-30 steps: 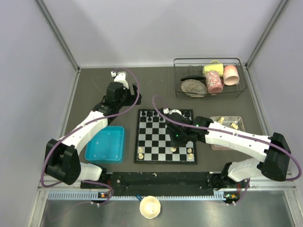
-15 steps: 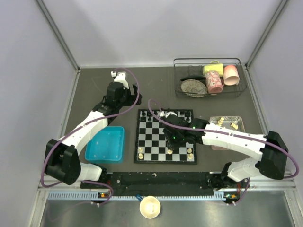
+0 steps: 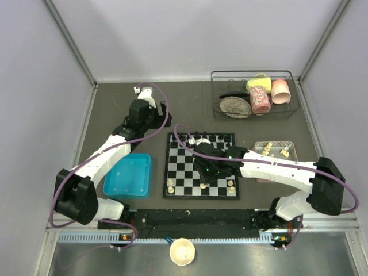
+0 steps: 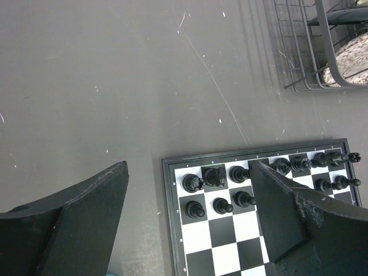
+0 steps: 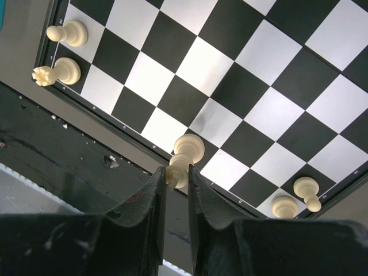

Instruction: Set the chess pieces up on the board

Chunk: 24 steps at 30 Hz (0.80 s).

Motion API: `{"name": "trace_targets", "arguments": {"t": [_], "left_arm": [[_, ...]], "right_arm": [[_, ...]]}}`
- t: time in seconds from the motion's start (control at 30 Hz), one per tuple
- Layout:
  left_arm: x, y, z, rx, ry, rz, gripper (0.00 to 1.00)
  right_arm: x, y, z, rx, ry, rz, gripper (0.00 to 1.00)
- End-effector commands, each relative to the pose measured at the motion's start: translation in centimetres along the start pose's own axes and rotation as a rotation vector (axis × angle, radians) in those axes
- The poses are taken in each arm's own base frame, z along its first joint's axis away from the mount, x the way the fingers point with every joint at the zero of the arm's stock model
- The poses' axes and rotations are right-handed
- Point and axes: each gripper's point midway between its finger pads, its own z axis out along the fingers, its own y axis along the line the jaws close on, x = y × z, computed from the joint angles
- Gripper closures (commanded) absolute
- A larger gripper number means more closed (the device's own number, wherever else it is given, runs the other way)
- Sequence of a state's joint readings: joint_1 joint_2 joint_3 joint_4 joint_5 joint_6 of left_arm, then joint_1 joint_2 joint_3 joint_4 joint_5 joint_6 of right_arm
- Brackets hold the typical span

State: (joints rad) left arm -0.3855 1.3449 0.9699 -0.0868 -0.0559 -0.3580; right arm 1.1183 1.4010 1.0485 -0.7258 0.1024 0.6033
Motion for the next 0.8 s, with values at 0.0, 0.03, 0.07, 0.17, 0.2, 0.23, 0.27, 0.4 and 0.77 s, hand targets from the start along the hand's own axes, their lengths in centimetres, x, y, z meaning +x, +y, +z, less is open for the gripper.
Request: {"name": "trace_targets", "arguments": {"t": [0.0,0.03,0.07,0.17,0.2,0.23,0.27,0.4,0.77], "left_arm": [[-0.3,0.1,0.2,0.010,-0.019,-0.020,0.09],[-0.3,0.1,0.2,0.017,-0.018,-0.024,0.09],[-0.3,0.2,0.2,0.018,-0.019,-0.032,0.09],[-0.3,0.3,0.2,0.016,-0.018,-0.037,0.09],[-0.3,0.3,0.2,0.018,-0.019,-0.037,0.09],[-0.2,0.3,0.2,0.017,-0.016,-0.037,0.09],[-0.4,0.3,0.2,0.019,-0.019,-0.036,0.09],[-0.4,0.3,0.2,0.017,-0.019,-0.038,0.09],[-0.4,0.4,0.1,0.016,-0.021,-0.039,0.09]], "right_arm": [[-1.9,2.0,-0.5,-0.057,-0.058,0.002,1.00],[-1.8,2.1,-0.4,-0.062,-0.053,0.002,1.00],[-1.8,2.3,-0.4,-0.068,-0.059,0.000,1.00],[-1.6,2.5,-0.2,-0.073,-0.052,-0.002,1.00],[-1.6,2.6,-0.1,-0.073,-0.050,-0.001,1.00],[-1.6,2.7,-0.1,-0.075,-0.051,-0.004,1.00],[-1.5,2.7,0.0,-0.074,-0.048,-0.003,1.00],[-1.6,3.0,0.1,-0.077,-0.057,-0.002,1.00],[-0.7,3.7,0.6,-0.073,-0.052,-0.026,1.00]]}}
